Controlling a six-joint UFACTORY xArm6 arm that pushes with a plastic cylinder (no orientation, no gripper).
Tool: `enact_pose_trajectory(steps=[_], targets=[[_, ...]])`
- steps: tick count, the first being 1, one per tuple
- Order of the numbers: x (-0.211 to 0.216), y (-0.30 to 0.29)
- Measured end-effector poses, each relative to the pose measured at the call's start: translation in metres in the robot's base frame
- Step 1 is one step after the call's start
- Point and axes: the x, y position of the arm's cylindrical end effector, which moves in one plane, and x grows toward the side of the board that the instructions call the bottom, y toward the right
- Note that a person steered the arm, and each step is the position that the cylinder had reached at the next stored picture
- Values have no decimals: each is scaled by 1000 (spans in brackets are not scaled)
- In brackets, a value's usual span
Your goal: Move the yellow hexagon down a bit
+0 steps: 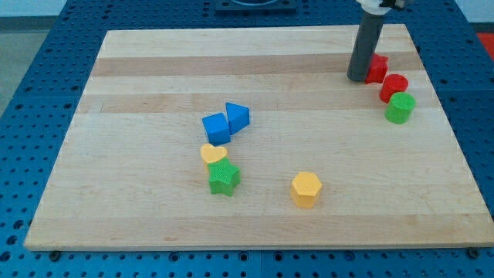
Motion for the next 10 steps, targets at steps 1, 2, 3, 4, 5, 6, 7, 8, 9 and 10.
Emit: enact_pose_trajectory(steps=[1,2,3,4,5,6,7,8,9,10], targets=[[0,14],[0,20],[-1,22],[-1,22],[8,10],[40,-29],[68,-57],[106,-76],[142,-94],[159,-107]])
